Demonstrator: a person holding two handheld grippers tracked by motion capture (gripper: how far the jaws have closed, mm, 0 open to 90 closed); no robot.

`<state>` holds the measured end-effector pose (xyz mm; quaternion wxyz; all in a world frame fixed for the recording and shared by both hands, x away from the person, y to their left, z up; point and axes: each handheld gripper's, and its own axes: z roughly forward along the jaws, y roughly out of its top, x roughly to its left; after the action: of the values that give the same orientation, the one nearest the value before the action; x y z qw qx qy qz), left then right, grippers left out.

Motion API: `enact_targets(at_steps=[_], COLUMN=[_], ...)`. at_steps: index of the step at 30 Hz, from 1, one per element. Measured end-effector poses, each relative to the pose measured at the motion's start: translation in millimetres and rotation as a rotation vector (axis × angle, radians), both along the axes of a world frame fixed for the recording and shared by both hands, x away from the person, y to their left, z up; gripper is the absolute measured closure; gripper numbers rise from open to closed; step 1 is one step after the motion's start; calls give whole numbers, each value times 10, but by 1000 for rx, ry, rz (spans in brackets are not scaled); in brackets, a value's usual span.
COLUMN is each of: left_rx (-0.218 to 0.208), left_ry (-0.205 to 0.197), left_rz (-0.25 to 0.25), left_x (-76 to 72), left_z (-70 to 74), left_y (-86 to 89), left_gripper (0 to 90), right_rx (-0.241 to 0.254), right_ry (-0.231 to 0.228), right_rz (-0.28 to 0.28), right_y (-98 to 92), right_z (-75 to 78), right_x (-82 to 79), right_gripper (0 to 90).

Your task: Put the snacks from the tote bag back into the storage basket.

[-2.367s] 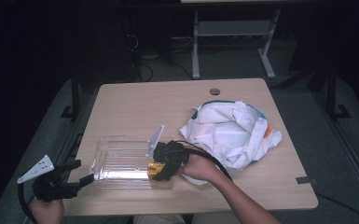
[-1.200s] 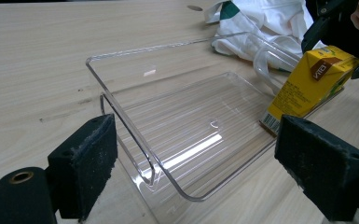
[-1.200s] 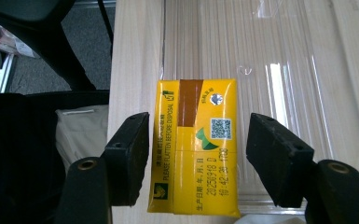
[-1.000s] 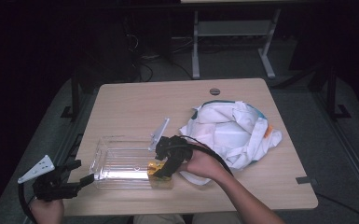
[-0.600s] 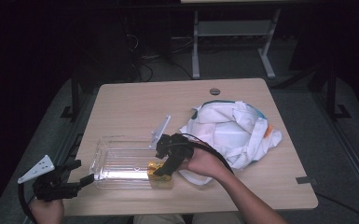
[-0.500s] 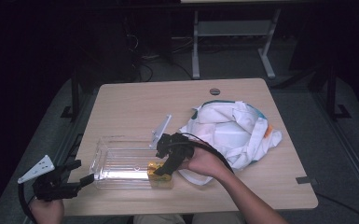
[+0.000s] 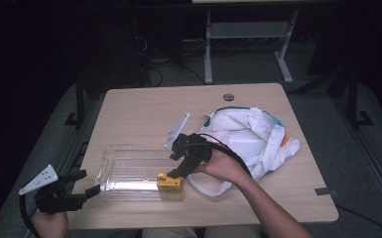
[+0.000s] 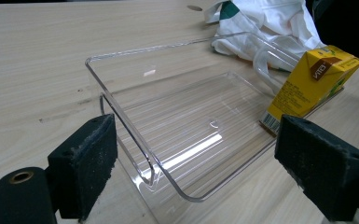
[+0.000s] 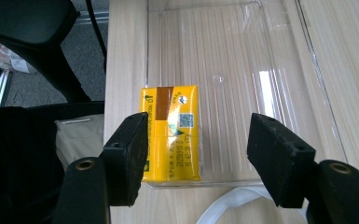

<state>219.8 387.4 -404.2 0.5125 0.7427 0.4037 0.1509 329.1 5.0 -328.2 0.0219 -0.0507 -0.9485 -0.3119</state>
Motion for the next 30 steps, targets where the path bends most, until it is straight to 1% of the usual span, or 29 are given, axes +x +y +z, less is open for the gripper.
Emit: enact_targets(at_steps=[5, 11, 14, 16, 19, 22, 25, 26, 27, 30], left_rx=[1, -10, -3, -6, -4, -5, -6, -11, -7, -4], left_ry=[0, 1, 3, 2, 2, 1, 2, 2, 2, 2], left_rz=[1, 6, 3, 4, 3, 3, 4, 7, 5, 4], left_x=[-2, -3, -4, -3, -2, -2, -3, -3, -2, -4], left_z=[1, -1, 1, -1, -2, -2, -2, -3, -2, 1], left_y=[2, -13, -5, -9, -11, -9, -8, -13, -10, -6], left_gripper=[128, 127, 127, 128, 128, 128, 128, 128, 127, 127], right_rx=[1, 2, 7, 1, 6, 4, 6, 5, 5, 3], right_ry=[-2, -7, -7, -20, -14, -17, -20, -16, -27, -23], right_rz=[-11, -34, -38, -53, -60, -75, -76, -80, -82, -89], right_y=[-32, -91, -120, -151, -176, -215, -235, -245, -255, -285], right_z=[6, 22, 24, 29, 32, 33, 33, 38, 38, 41], right_x=[24, 48, 65, 79, 94, 111, 121, 121, 126, 133], right_gripper=[381, 379, 379, 379, 379, 378, 377, 379, 379, 377])
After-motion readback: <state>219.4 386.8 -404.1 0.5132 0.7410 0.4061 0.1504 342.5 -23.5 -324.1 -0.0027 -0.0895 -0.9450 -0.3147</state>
